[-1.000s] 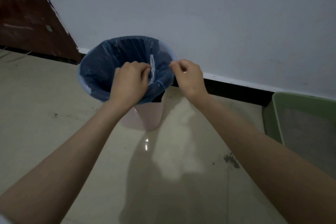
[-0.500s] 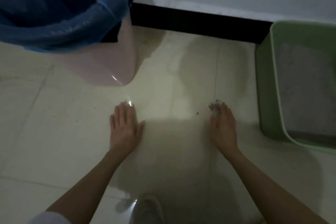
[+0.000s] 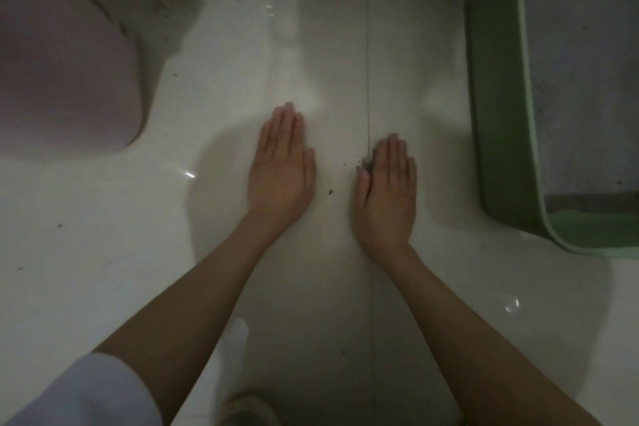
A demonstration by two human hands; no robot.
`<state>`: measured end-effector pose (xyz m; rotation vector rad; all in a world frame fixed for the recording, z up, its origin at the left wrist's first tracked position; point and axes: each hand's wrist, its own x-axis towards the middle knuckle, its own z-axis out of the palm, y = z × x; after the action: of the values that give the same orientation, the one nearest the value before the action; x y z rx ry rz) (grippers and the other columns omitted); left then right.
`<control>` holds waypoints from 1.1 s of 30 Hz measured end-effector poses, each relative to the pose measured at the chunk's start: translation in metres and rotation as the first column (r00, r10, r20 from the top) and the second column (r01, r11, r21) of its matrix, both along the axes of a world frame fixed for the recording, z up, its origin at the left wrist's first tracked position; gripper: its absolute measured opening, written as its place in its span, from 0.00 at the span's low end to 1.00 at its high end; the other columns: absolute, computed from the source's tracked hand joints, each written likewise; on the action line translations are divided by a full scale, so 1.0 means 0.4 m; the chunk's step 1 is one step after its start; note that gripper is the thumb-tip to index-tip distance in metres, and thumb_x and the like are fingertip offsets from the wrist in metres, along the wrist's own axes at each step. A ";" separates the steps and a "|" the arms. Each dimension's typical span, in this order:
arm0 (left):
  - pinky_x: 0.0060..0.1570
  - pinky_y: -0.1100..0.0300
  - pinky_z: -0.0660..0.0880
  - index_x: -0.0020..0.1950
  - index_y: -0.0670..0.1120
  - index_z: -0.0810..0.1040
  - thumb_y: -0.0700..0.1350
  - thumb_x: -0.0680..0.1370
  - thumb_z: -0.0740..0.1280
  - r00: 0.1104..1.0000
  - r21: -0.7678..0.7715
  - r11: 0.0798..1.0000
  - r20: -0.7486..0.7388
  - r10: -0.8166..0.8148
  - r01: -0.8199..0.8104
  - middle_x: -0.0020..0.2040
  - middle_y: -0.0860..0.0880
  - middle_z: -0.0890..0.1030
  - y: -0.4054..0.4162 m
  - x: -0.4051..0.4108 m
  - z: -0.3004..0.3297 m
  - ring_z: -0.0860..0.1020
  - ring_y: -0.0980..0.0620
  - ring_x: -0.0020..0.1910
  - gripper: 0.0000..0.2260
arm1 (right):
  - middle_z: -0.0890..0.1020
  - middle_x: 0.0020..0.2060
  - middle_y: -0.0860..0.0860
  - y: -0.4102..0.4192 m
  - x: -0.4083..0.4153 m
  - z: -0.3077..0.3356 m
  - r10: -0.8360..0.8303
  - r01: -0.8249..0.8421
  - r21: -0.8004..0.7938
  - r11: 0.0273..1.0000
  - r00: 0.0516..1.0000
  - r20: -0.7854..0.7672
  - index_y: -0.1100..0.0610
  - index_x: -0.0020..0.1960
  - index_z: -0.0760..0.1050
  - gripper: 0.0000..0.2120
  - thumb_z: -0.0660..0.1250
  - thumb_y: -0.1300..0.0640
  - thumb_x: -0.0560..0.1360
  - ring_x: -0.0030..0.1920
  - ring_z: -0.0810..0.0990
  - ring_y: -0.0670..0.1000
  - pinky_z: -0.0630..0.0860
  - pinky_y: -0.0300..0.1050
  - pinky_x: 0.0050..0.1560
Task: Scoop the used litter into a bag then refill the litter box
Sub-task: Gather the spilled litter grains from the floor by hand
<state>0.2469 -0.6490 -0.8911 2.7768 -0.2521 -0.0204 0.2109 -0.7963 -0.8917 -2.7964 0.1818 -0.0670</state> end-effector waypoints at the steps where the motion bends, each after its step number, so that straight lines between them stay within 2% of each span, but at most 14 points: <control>1: 0.72 0.53 0.53 0.70 0.33 0.64 0.45 0.80 0.49 0.998 -0.049 0.997 0.008 -0.061 0.061 0.71 0.36 0.66 -0.028 0.005 0.004 0.63 0.41 0.72 0.23 | 0.66 0.70 0.61 0.003 0.007 0.002 0.026 -0.027 0.045 0.999 1.000 0.007 0.67 0.72 0.60 0.25 0.47 0.54 0.80 0.72 0.63 0.57 0.49 0.46 0.74; 5: 0.72 0.60 0.55 0.72 0.38 0.62 0.45 0.81 0.48 0.988 -0.500 0.866 -0.126 -0.091 0.016 0.71 0.41 0.67 -0.106 -0.010 0.040 0.64 0.49 0.71 0.22 | 0.64 0.73 0.55 -0.012 0.008 0.035 0.103 -0.063 0.466 0.882 0.993 -0.061 0.60 0.75 0.54 0.26 0.44 0.51 0.80 0.72 0.60 0.46 0.51 0.37 0.74; 9: 0.68 0.66 0.62 0.73 0.40 0.58 0.42 0.81 0.51 0.925 -0.839 0.439 -0.377 -0.040 -0.323 0.68 0.47 0.68 -0.160 -0.042 0.090 0.67 0.55 0.68 0.20 | 0.64 0.70 0.48 -0.028 -0.006 0.102 -0.120 0.181 0.889 0.420 0.982 -0.144 0.56 0.74 0.52 0.22 0.47 0.56 0.81 0.71 0.63 0.43 0.61 0.35 0.71; 11: 0.70 0.60 0.63 0.73 0.40 0.58 0.39 0.82 0.52 0.894 -0.855 0.292 -0.449 -0.001 -0.429 0.66 0.46 0.69 -0.158 -0.037 0.104 0.68 0.54 0.68 0.19 | 0.68 0.66 0.43 -0.049 -0.007 0.113 -0.239 0.247 0.901 0.356 0.956 -0.168 0.60 0.73 0.55 0.21 0.46 0.57 0.82 0.67 0.66 0.34 0.60 0.29 0.68; 13: 0.70 0.60 0.62 0.72 0.39 0.58 0.36 0.82 0.52 0.921 -0.843 0.379 -0.379 0.086 -0.382 0.66 0.47 0.70 -0.125 -0.018 0.095 0.68 0.54 0.68 0.18 | 0.69 0.64 0.41 -0.072 -0.003 0.103 -0.330 0.269 0.911 0.312 0.930 -0.161 0.60 0.72 0.58 0.21 0.47 0.55 0.81 0.66 0.67 0.33 0.59 0.33 0.70; 15: 0.71 0.66 0.57 0.73 0.39 0.57 0.36 0.80 0.50 0.975 -0.750 0.628 -0.216 0.061 -0.205 0.70 0.46 0.67 -0.092 -0.001 0.073 0.64 0.53 0.70 0.20 | 0.67 0.66 0.46 -0.077 0.004 0.095 -0.354 0.272 0.923 0.271 0.920 -0.167 0.54 0.71 0.56 0.21 0.47 0.53 0.79 0.70 0.65 0.42 0.57 0.43 0.74; 18: 0.72 0.66 0.50 0.74 0.40 0.56 0.40 0.80 0.50 0.976 -0.570 0.817 -0.212 -0.049 -0.083 0.74 0.43 0.61 -0.101 0.000 0.055 0.58 0.49 0.74 0.22 | 0.61 0.70 0.47 -0.040 0.005 0.080 -0.291 0.266 0.905 0.331 0.941 -0.170 0.51 0.71 0.53 0.20 0.46 0.54 0.79 0.73 0.60 0.45 0.55 0.40 0.74; 20: 0.73 0.62 0.52 0.74 0.38 0.57 0.41 0.80 0.50 0.967 -0.603 0.796 -0.235 -0.103 -0.061 0.74 0.42 0.61 -0.139 -0.011 0.060 0.59 0.50 0.73 0.22 | 0.58 0.71 0.46 -0.013 0.003 0.074 -0.219 0.236 0.888 0.395 0.963 -0.158 0.55 0.74 0.51 0.23 0.47 0.54 0.79 0.73 0.57 0.43 0.54 0.36 0.73; 23: 0.69 0.71 0.56 0.74 0.39 0.57 0.43 0.79 0.51 0.946 -0.727 0.660 -0.316 -0.077 -0.189 0.74 0.43 0.62 -0.200 -0.019 0.081 0.60 0.58 0.70 0.23 | 0.58 0.71 0.45 -0.002 0.013 0.077 -0.143 0.228 0.882 0.412 0.972 -0.184 0.59 0.75 0.51 0.26 0.48 0.53 0.79 0.73 0.57 0.44 0.55 0.38 0.73; 24: 0.69 0.71 0.57 0.74 0.40 0.58 0.43 0.79 0.51 0.932 -0.763 0.594 -0.357 -0.056 -0.257 0.74 0.44 0.62 -0.213 -0.017 0.089 0.61 0.59 0.70 0.23 | 0.58 0.72 0.46 -0.006 0.021 0.083 -0.147 0.252 0.908 0.335 0.966 -0.214 0.59 0.75 0.52 0.25 0.48 0.52 0.80 0.74 0.58 0.45 0.56 0.39 0.73; 27: 0.67 0.66 0.65 0.72 0.41 0.62 0.41 0.82 0.54 0.862 -0.814 0.354 -0.506 -0.044 -0.460 0.70 0.46 0.68 -0.213 -0.019 0.108 0.69 0.57 0.67 0.19 | 0.61 0.74 0.55 -0.042 0.055 0.134 -0.208 0.380 0.894 -0.235 0.879 -0.429 0.59 0.75 0.55 0.21 0.46 0.55 0.83 0.73 0.61 0.51 0.60 0.42 0.71; 28: 0.64 0.67 0.67 0.71 0.41 0.64 0.40 0.81 0.55 0.864 -0.813 0.357 -0.502 -0.028 -0.461 0.67 0.47 0.71 -0.198 -0.020 0.112 0.72 0.58 0.64 0.17 | 0.63 0.72 0.56 -0.063 0.060 0.146 -0.220 0.388 0.863 -0.323 0.856 -0.467 0.60 0.74 0.57 0.21 0.46 0.56 0.83 0.72 0.64 0.53 0.61 0.43 0.70; 30: 0.61 0.69 0.68 0.68 0.39 0.69 0.37 0.80 0.56 0.933 -0.772 0.548 -0.358 0.043 -0.322 0.64 0.47 0.73 -0.155 -0.013 0.109 0.74 0.62 0.59 0.16 | 0.70 0.66 0.58 -0.096 0.057 0.157 -0.269 0.438 0.871 -0.221 0.831 -0.486 0.63 0.71 0.62 0.19 0.48 0.59 0.83 0.66 0.71 0.53 0.67 0.44 0.66; 33: 0.61 0.62 0.69 0.66 0.37 0.71 0.36 0.76 0.59 0.986 -0.532 0.842 -0.168 -0.006 -0.085 0.61 0.42 0.73 -0.105 0.006 0.097 0.74 0.49 0.59 0.18 | 0.76 0.56 0.59 -0.123 0.037 0.138 -0.349 0.499 0.765 0.407 0.859 -0.375 0.64 0.63 0.73 0.14 0.57 0.63 0.80 0.50 0.78 0.52 0.75 0.44 0.58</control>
<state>0.2492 -0.6909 -0.8522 2.1993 -0.1296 -0.1446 0.2257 -0.8457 -0.8364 -1.6795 0.7577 0.1042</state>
